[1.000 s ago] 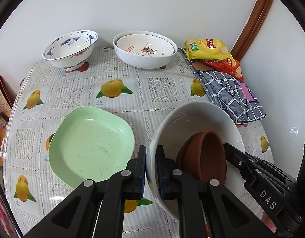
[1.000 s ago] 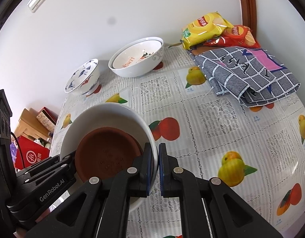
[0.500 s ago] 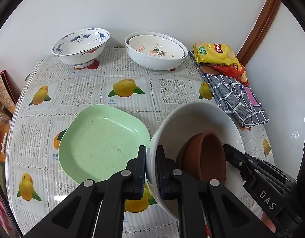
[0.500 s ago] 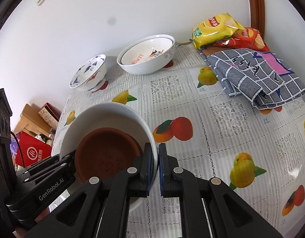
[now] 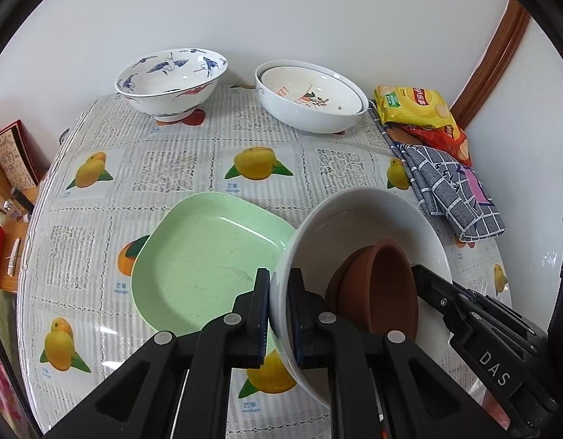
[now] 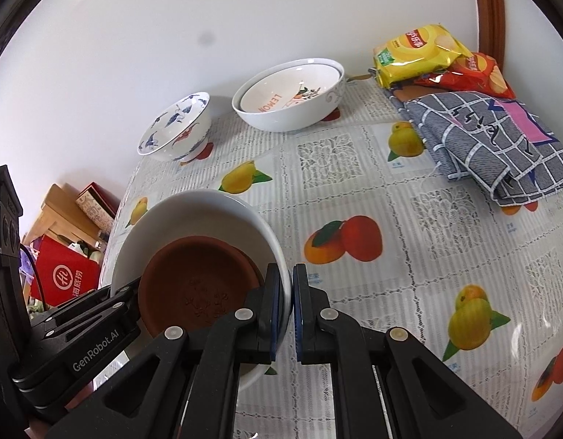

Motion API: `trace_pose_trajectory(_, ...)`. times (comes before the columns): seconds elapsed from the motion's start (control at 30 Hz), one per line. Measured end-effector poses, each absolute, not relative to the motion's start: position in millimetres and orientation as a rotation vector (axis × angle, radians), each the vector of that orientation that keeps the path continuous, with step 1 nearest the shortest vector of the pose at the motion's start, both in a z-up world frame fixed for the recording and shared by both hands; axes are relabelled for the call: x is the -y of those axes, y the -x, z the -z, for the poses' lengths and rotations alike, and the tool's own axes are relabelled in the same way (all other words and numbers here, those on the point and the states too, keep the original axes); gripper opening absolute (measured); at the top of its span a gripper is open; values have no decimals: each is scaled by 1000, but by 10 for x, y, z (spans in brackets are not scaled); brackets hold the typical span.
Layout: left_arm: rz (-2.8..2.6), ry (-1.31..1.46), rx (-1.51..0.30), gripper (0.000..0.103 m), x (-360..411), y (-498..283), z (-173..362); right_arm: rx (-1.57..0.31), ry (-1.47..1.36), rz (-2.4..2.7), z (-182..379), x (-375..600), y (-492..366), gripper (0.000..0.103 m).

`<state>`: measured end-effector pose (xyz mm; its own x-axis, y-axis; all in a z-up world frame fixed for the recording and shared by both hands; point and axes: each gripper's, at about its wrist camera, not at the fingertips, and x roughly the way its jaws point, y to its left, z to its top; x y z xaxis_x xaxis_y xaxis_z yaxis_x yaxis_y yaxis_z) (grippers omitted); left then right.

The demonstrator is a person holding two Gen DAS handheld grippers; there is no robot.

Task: Organize plates and bowls
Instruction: 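Carry the white bowl with the right gripper over the green plate stack, then lower the white bowl with the right gripper onto the green plate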

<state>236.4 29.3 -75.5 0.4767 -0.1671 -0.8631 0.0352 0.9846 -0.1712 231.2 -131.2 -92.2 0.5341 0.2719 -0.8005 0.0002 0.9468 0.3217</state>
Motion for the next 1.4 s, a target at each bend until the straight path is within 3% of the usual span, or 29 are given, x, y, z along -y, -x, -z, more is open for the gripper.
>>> trace_pose_trajectory(1.4, 33, 205, -1050, 10, -971, -2449, 757, -1006, -215, -260, 908, 621, -2600, 7)
